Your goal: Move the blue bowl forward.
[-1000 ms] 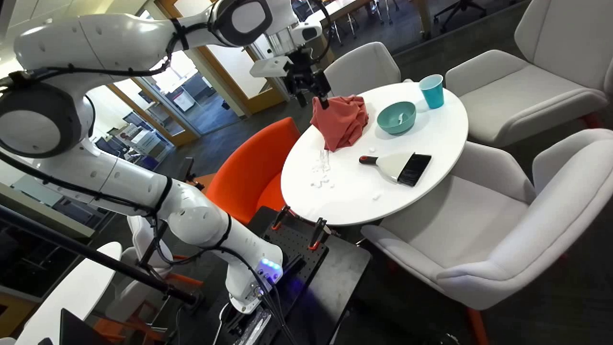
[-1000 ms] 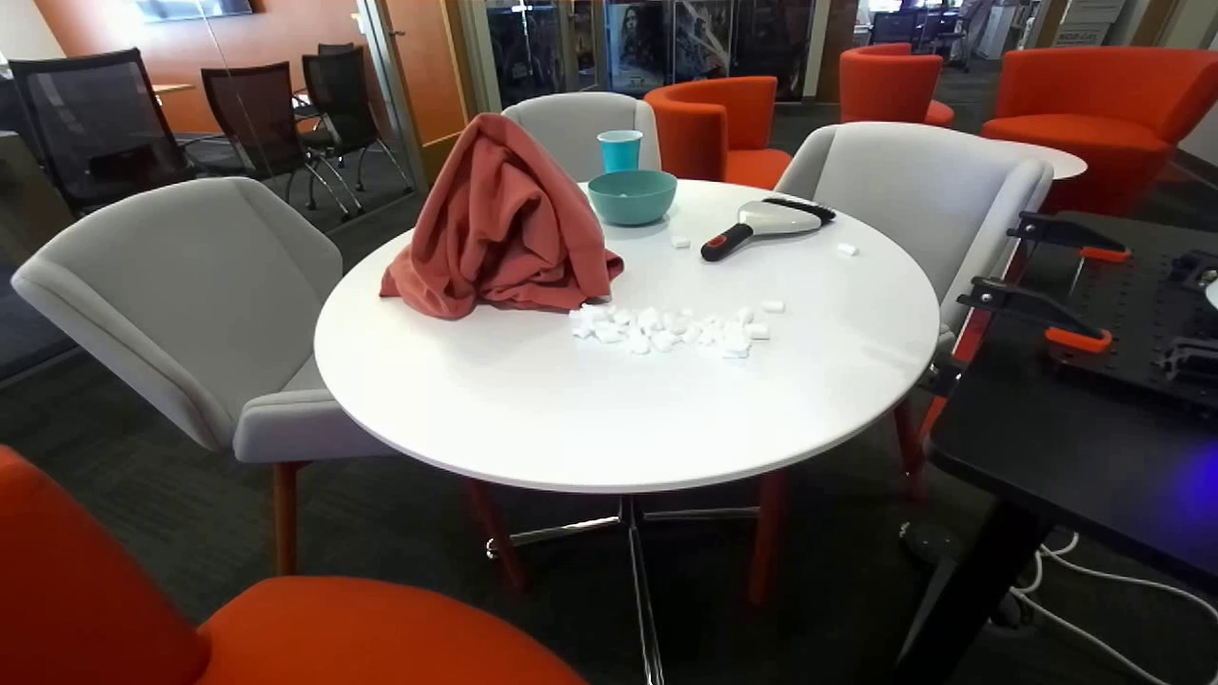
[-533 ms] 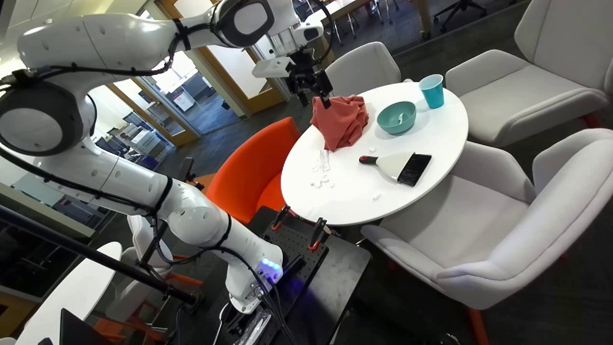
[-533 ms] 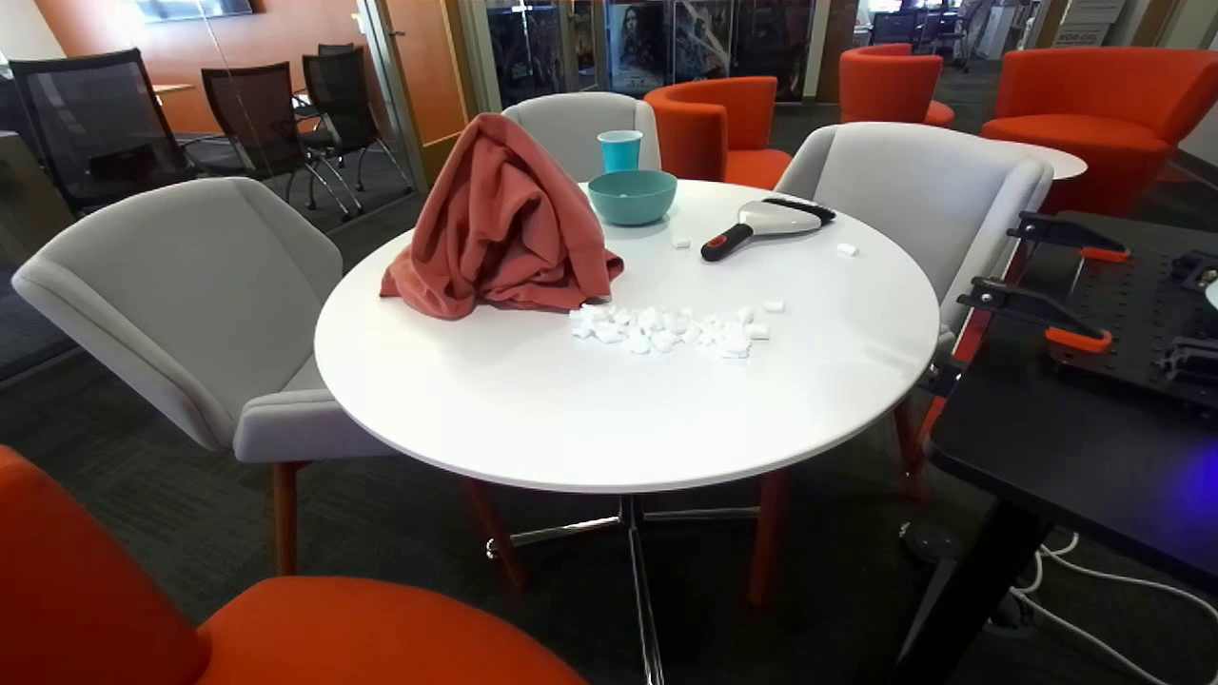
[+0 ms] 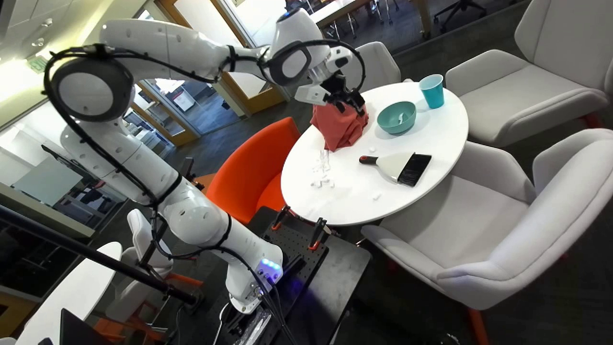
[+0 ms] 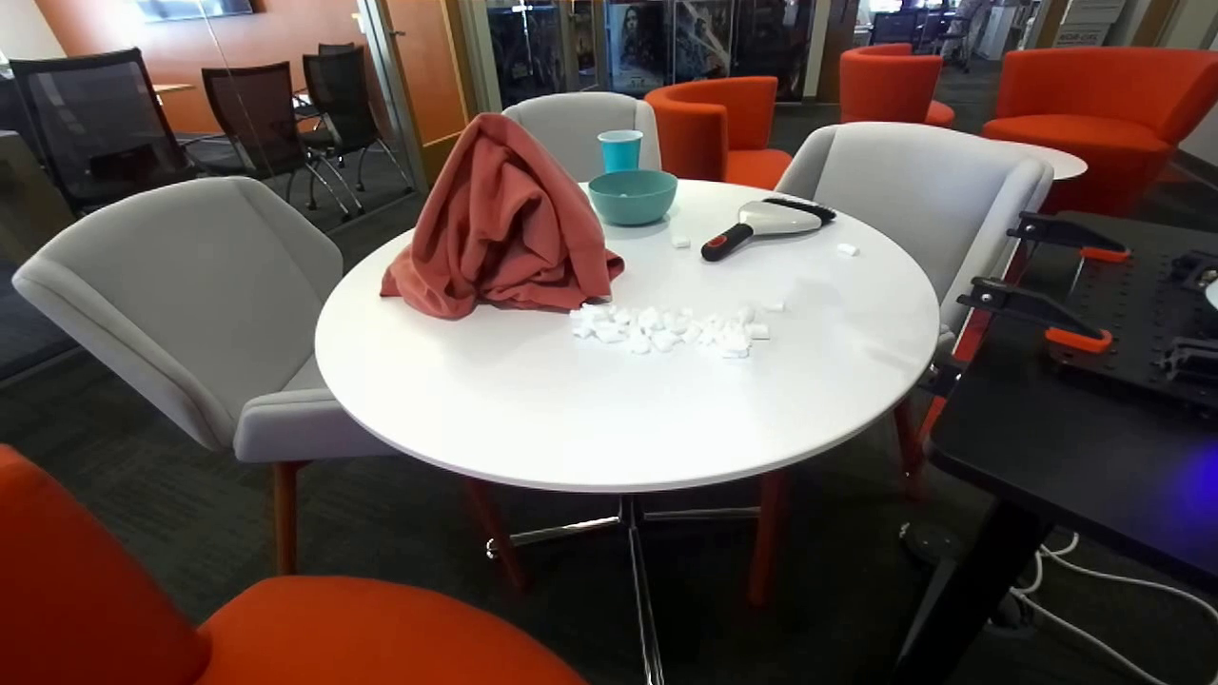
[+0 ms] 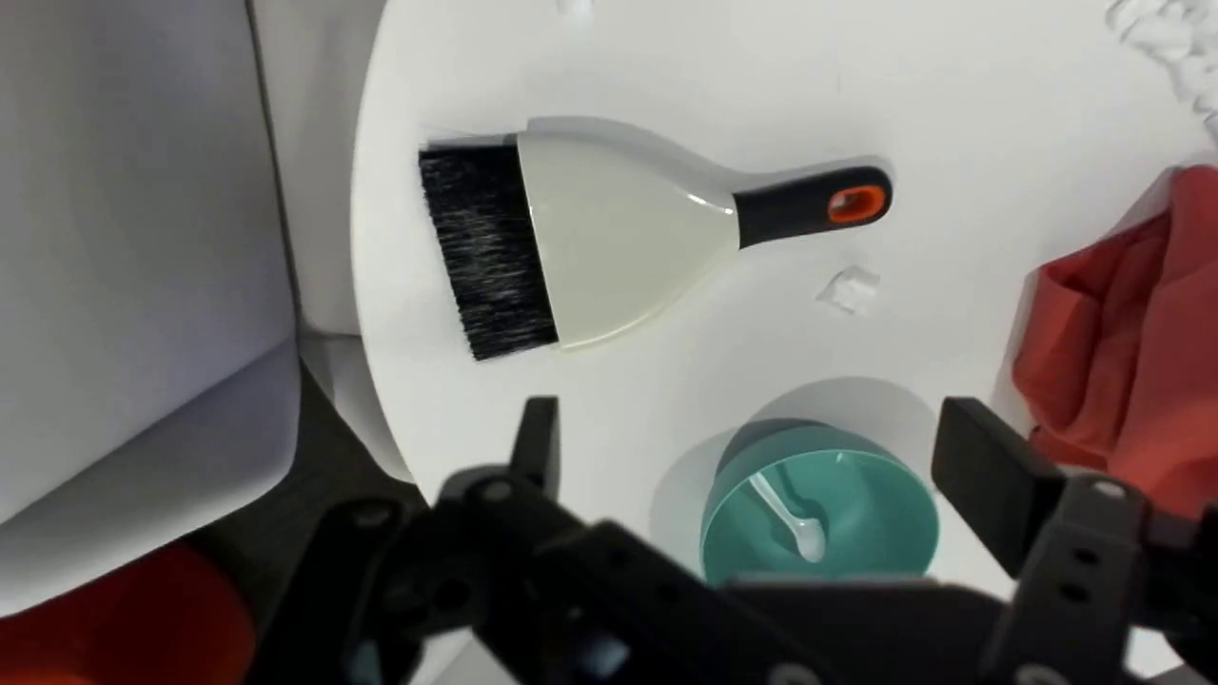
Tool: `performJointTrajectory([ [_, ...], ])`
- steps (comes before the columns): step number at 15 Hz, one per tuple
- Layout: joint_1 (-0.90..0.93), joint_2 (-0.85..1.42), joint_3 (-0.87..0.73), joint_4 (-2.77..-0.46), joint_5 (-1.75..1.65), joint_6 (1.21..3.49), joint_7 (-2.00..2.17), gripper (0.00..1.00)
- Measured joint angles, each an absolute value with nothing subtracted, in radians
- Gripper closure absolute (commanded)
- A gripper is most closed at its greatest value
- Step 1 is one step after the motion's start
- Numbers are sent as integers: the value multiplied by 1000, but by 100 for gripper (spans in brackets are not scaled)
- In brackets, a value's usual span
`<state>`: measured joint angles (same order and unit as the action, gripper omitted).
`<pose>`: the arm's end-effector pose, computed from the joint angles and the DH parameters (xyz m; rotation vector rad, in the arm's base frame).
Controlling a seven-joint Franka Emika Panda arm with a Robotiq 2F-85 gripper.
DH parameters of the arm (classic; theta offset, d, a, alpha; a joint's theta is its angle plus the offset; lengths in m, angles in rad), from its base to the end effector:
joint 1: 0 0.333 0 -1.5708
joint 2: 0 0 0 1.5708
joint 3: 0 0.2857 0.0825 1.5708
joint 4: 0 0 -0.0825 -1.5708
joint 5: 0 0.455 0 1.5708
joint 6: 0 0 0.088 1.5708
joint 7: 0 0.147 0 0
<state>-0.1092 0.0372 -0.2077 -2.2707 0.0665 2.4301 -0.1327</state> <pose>0.5618 -0.1829 0.2360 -3.1039 0.3605 -0.2013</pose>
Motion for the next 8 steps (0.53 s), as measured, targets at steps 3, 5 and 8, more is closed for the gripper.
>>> performJointTrajectory([
  [3, -110, 116, -201, -2265, 65, 2487, -113, 0],
  [5, -113, 108, -200, -2264, 65, 2487, -113, 0],
  [8, -113, 98, -198, -2264, 65, 2487, -113, 0],
])
